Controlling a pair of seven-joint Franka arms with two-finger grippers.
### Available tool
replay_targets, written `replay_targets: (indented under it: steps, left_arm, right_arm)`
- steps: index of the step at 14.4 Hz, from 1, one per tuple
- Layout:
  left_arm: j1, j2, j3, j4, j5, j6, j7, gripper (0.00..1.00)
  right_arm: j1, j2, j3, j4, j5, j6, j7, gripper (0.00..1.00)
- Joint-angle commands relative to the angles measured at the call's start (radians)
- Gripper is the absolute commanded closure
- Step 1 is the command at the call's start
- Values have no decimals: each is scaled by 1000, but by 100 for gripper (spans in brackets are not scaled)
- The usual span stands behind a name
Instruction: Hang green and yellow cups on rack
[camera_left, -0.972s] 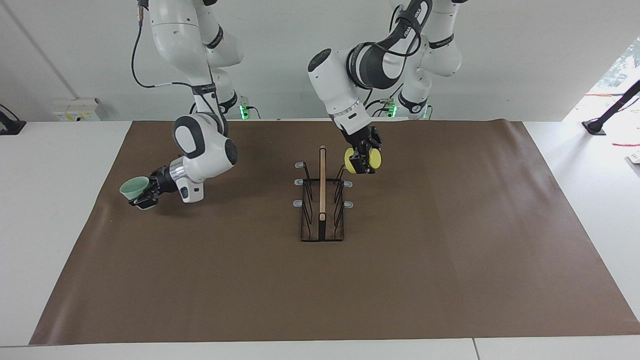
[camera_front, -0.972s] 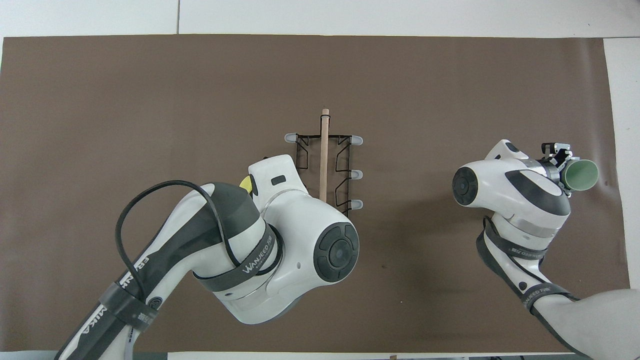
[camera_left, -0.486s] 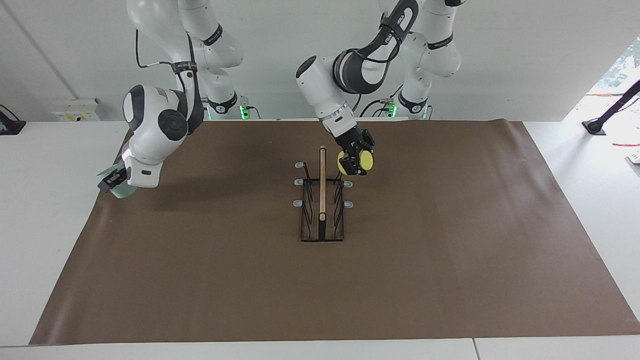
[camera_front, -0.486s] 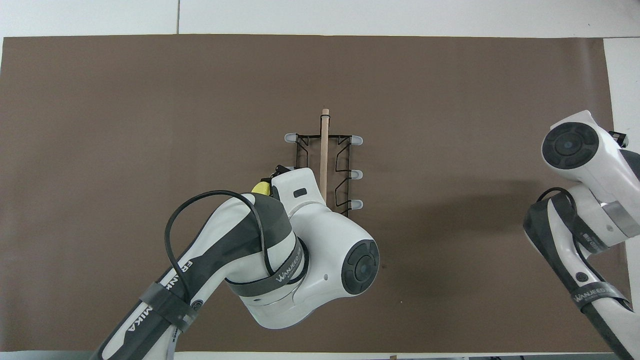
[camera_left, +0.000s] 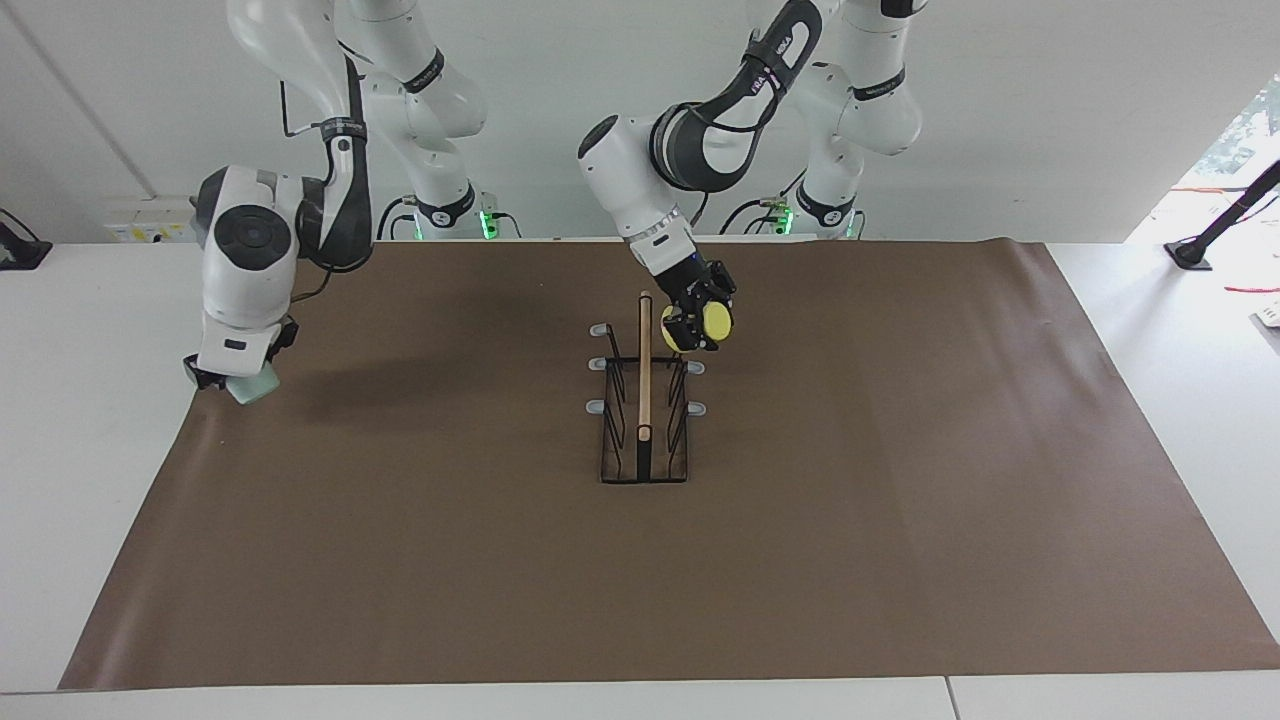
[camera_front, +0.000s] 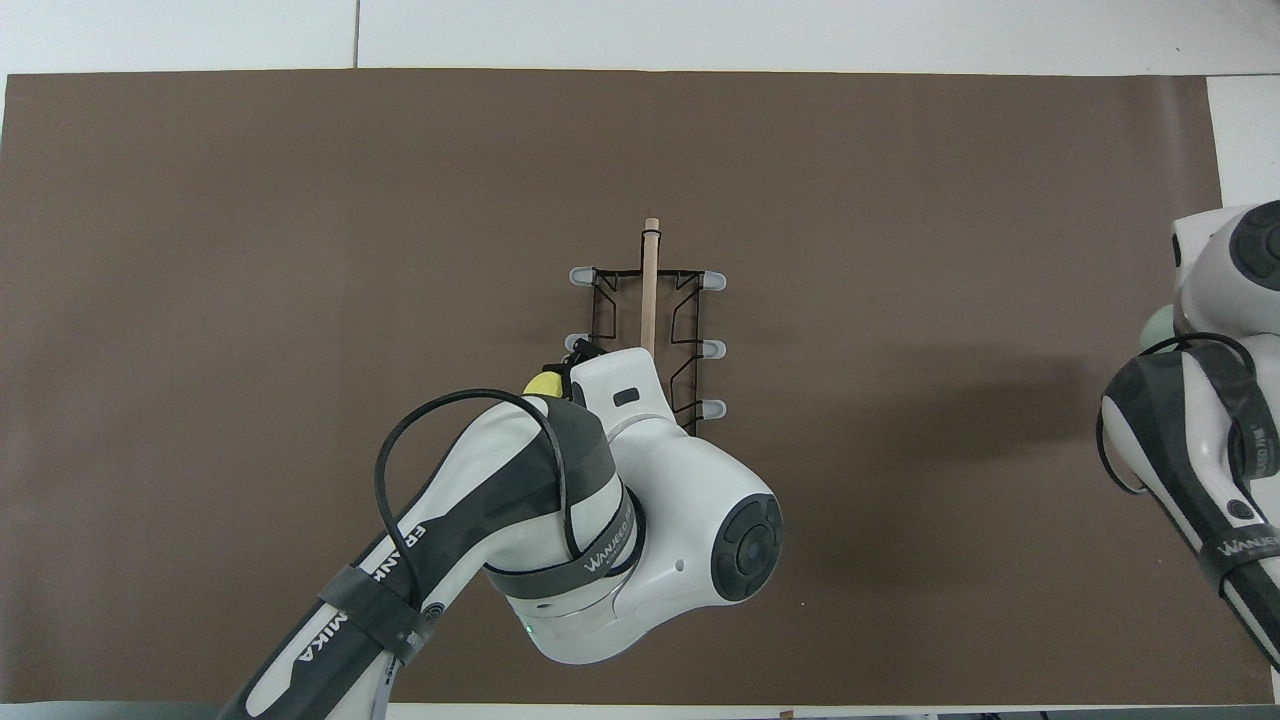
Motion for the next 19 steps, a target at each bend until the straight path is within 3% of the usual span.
replay_targets:
  steps: [1,2,4,8,11,15,19]
  left_arm:
    - [-15,6,11,24,-20,-4,-12,5]
    - [-16,2,11,27,-34,-2,-12,0]
    - [-9,-3,11,48,-60,-2,-9,0]
    - [38,-72,15,42,-91,-4,97,0]
    - [151,-97,15,37,-164,-4,375,0]
    - [357,-166,15,10,-345,-2,940,0]
    - [556,-213,15,-10,-498,3,1416,0]
  right_arm:
    - [-49,8,9,55,144,-3,-137,100]
    - [-42,6,9,69,174,-12,-187,100]
    - [-39,-17,13,90,220,-79,-212,100]
    - [-45,-44,13,175,515,-306,-292,100]
    - [-33,-69,15,198,686,-428,-290,100]
    - [-27,-84,15,181,1029,-454,-281,100]
    - [16,-132,15,71,1348,-423,-284,100]
